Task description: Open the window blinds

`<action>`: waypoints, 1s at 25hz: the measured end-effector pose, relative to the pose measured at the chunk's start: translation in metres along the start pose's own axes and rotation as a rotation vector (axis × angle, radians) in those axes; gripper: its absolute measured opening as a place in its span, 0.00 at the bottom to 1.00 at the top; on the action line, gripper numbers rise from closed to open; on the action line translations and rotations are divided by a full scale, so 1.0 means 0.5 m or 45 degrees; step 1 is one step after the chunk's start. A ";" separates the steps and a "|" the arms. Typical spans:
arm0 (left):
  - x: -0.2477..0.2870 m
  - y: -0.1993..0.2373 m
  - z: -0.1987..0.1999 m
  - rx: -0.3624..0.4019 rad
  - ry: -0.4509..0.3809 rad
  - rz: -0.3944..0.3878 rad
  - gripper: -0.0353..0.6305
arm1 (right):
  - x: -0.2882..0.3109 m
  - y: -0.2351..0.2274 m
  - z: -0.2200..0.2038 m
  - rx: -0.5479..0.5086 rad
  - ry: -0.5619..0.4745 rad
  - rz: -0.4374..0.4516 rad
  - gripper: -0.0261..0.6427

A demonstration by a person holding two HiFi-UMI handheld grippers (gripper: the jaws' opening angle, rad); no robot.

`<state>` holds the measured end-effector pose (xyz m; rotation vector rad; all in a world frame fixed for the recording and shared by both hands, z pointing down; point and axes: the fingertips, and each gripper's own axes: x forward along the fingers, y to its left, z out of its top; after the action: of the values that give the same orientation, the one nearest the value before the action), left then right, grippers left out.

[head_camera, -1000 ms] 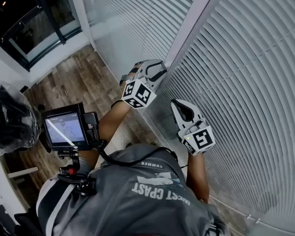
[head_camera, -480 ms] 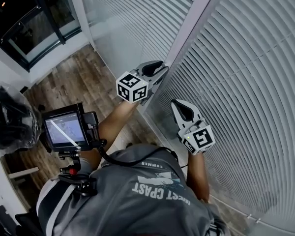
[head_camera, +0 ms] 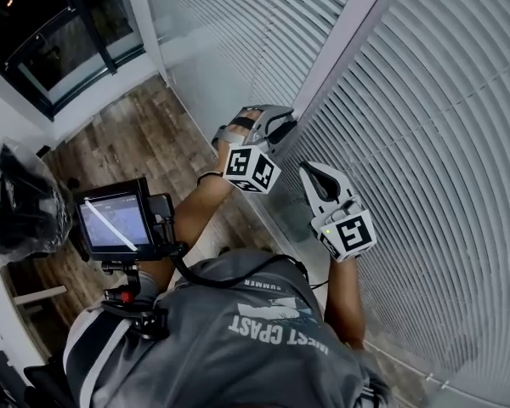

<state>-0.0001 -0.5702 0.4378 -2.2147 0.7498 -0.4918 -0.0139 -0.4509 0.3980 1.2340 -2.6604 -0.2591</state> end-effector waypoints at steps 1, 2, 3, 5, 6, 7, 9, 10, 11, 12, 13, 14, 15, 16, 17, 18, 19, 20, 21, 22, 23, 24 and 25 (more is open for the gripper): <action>0.001 0.000 0.001 -0.005 -0.004 0.000 0.24 | 0.002 -0.002 0.003 -0.010 0.000 0.002 0.05; 0.001 -0.001 0.001 -0.011 -0.008 -0.002 0.24 | 0.003 -0.003 0.006 -0.017 0.000 0.004 0.05; 0.002 -0.001 0.001 -0.016 -0.011 -0.004 0.24 | 0.004 -0.004 0.008 -0.022 0.000 0.007 0.05; 0.003 -0.002 0.001 -0.025 -0.016 -0.008 0.24 | 0.006 -0.004 0.010 -0.027 0.001 0.010 0.05; 0.004 -0.002 0.002 -0.029 -0.018 -0.009 0.24 | 0.006 -0.004 0.010 -0.028 0.000 0.013 0.05; 0.005 -0.002 0.002 -0.031 -0.020 -0.011 0.24 | 0.007 -0.002 0.010 -0.029 -0.001 0.016 0.05; 0.007 -0.002 0.001 -0.039 -0.024 -0.013 0.24 | 0.008 0.000 0.008 -0.030 0.000 0.022 0.05; 0.007 -0.002 0.000 -0.043 -0.025 -0.015 0.24 | 0.008 0.001 0.008 -0.030 0.001 0.024 0.05; 0.008 -0.002 0.000 -0.047 -0.027 -0.016 0.24 | 0.009 0.002 0.007 -0.030 0.001 0.024 0.05; 0.008 -0.002 -0.001 -0.050 -0.029 -0.017 0.24 | 0.008 0.003 0.006 -0.031 0.001 0.024 0.05; 0.008 -0.002 -0.001 -0.052 -0.030 -0.018 0.24 | 0.008 0.003 0.006 -0.033 0.001 0.022 0.05; 0.008 -0.002 -0.002 -0.054 -0.030 -0.018 0.24 | 0.008 0.002 0.006 -0.038 0.002 0.017 0.05; 0.008 -0.001 -0.002 -0.055 -0.030 -0.018 0.24 | 0.008 0.000 0.006 -0.045 0.003 0.010 0.05; 0.008 -0.001 -0.002 -0.056 -0.031 -0.016 0.24 | 0.007 -0.002 0.005 -0.050 0.004 0.003 0.05; 0.009 -0.001 -0.002 -0.058 -0.032 -0.014 0.24 | 0.007 -0.003 0.004 -0.052 0.006 -0.002 0.05; 0.009 -0.001 -0.003 -0.059 -0.034 -0.013 0.24 | 0.006 -0.003 0.003 -0.052 0.007 -0.005 0.05; 0.009 0.000 -0.004 -0.061 -0.035 -0.012 0.24 | 0.006 -0.003 0.002 -0.052 0.008 -0.006 0.05; 0.009 0.000 -0.005 -0.063 -0.036 -0.011 0.24 | 0.006 -0.002 0.001 -0.051 0.008 -0.006 0.05; 0.008 0.000 -0.005 -0.065 -0.038 -0.010 0.24 | 0.006 -0.001 0.000 -0.050 0.009 -0.007 0.05; 0.008 0.000 -0.006 -0.067 -0.038 -0.010 0.24 | 0.006 -0.001 -0.001 -0.049 0.010 -0.008 0.05; 0.008 0.000 -0.007 -0.069 -0.039 -0.010 0.24 | 0.006 0.000 -0.003 -0.048 0.011 -0.009 0.05; 0.007 0.000 -0.008 -0.069 -0.039 -0.010 0.24 | 0.006 0.001 -0.003 -0.047 0.011 -0.010 0.05; 0.008 0.000 -0.009 -0.068 -0.041 -0.011 0.24 | 0.007 0.001 -0.004 -0.048 0.009 -0.011 0.05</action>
<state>0.0003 -0.5751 0.4409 -2.2707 0.7445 -0.4444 -0.0159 -0.4533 0.4004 1.2333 -2.6323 -0.3044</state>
